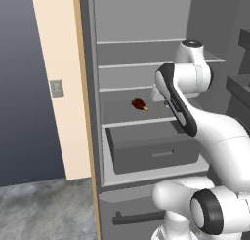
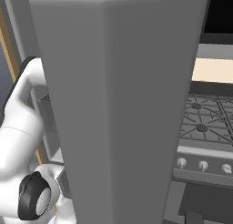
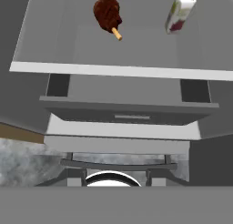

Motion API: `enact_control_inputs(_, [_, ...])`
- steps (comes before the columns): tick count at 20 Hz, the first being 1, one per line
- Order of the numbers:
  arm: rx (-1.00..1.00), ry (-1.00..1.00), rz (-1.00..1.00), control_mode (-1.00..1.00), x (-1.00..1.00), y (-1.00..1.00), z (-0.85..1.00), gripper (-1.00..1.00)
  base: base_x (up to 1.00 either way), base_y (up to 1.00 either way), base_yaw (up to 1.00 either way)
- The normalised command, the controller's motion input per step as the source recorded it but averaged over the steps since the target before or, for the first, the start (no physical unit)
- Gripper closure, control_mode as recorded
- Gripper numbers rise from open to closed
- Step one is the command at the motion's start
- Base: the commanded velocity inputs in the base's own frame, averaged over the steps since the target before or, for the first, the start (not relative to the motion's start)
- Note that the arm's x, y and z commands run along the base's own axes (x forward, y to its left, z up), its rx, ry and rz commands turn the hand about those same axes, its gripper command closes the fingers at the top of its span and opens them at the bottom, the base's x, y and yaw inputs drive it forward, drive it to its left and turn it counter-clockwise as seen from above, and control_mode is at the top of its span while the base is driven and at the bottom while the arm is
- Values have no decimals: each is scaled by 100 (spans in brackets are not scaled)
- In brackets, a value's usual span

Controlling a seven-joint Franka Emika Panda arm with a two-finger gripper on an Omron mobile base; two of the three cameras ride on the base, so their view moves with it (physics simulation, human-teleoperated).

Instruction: Pick steak from the fridge and place it on the plate on the counter.

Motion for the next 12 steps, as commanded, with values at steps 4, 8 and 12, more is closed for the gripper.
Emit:
enact_control_inputs(4, [5, 0, 0, -100, 0, 1, -21, -100, 0, 0, 0])
enact_control_inputs(8, [10, -2, 0, -100, 3, 2, -39, -100, 0, 0, 0])
enact_control_inputs(12, [1, -11, 0, -100, 14, 0, -52, -100, 0, 0, 0])
